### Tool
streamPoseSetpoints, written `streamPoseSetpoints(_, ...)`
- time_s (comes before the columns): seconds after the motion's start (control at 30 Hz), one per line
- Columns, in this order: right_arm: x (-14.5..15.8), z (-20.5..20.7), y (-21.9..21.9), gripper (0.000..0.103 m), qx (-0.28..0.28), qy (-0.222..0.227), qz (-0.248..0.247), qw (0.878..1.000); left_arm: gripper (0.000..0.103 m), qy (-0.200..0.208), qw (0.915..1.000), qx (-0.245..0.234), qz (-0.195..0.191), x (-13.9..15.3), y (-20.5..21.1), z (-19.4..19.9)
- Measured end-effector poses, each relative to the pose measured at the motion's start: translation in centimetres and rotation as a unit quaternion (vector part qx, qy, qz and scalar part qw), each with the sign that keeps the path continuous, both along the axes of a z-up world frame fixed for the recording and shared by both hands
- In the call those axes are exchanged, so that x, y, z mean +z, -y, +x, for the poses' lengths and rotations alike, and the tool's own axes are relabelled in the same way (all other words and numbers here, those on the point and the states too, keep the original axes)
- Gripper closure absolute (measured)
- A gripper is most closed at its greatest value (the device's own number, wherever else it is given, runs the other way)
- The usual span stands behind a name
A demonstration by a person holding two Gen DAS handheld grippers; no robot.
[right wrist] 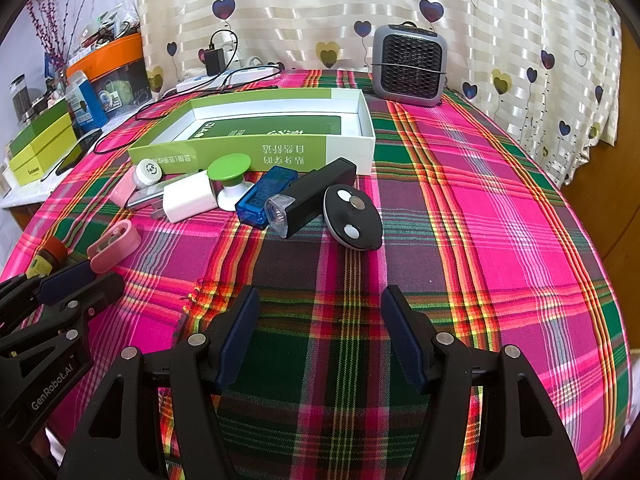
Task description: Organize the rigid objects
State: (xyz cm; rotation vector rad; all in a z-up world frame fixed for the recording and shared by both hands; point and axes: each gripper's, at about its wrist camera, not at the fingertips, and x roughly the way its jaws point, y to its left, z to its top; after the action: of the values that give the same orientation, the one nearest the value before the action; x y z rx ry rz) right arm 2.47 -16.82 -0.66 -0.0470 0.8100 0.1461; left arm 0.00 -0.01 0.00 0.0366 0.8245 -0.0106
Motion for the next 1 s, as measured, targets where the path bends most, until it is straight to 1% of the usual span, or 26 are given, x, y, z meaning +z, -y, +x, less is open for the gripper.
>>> streamPoseSetpoints(0.17, 0.0, 0.0, 0.0, 0.039, 0.0, 0.0, 0.0, 1.0, 0.07, -0.003, 1.0, -0.002, -0.001, 0.0, -0.1, 0.0)
streamPoseSetpoints(0.3, 0.0, 0.1, 0.1, 0.039, 0.001, 0.0, 0.0, 1.0, 0.071, -0.013, 0.9997, -0.018, -0.007, 0.3, -0.4, -0.4)
streamPoseSetpoints(0.4, 0.1, 0.0, 0.1, 0.039, 0.005, -0.001, 0.002, 1.0, 0.071, -0.004, 0.9995, -0.027, -0.017, 0.8, -1.1, -1.6)
streamPoseSetpoints(0.5, 0.1, -0.2, 0.3, 0.039, 0.016, 0.0, 0.013, 1.0, 0.071, 0.009, 0.9995, -0.026, -0.016, 1.8, -1.6, -2.7)
streamPoseSetpoints(0.63, 0.2, -0.2, 0.9, 0.039, 0.022, 0.0, 0.027, 0.999, 0.071, 0.039, 0.9988, -0.024, -0.018, 3.7, -3.0, -4.2)
streamPoseSetpoints(0.77, 0.3, -0.5, 1.2, 0.039, 0.024, 0.003, 0.036, 0.999, 0.071, 0.049, 0.9977, -0.023, -0.04, 4.7, -5.0, -5.7)
streamPoseSetpoints(0.87, 0.8, -1.0, 1.4, 0.039, 0.022, 0.021, 0.035, 0.999, 0.07, 0.049, 0.9974, -0.014, -0.051, 5.0, -6.6, -6.2)
streamPoseSetpoints(0.93, 1.2, -1.3, 1.6, 0.039, 0.02, 0.029, 0.034, 0.999, 0.064, 0.043, 0.9972, -0.02, -0.057, 4.7, -7.3, -6.3)
streamPoseSetpoints(1.0, 1.6, -1.4, 1.7, 0.039, 0.018, 0.037, 0.035, 0.999, 0.064, 0.034, 0.9971, -0.022, -0.065, 4.4, -7.7, -6.1)
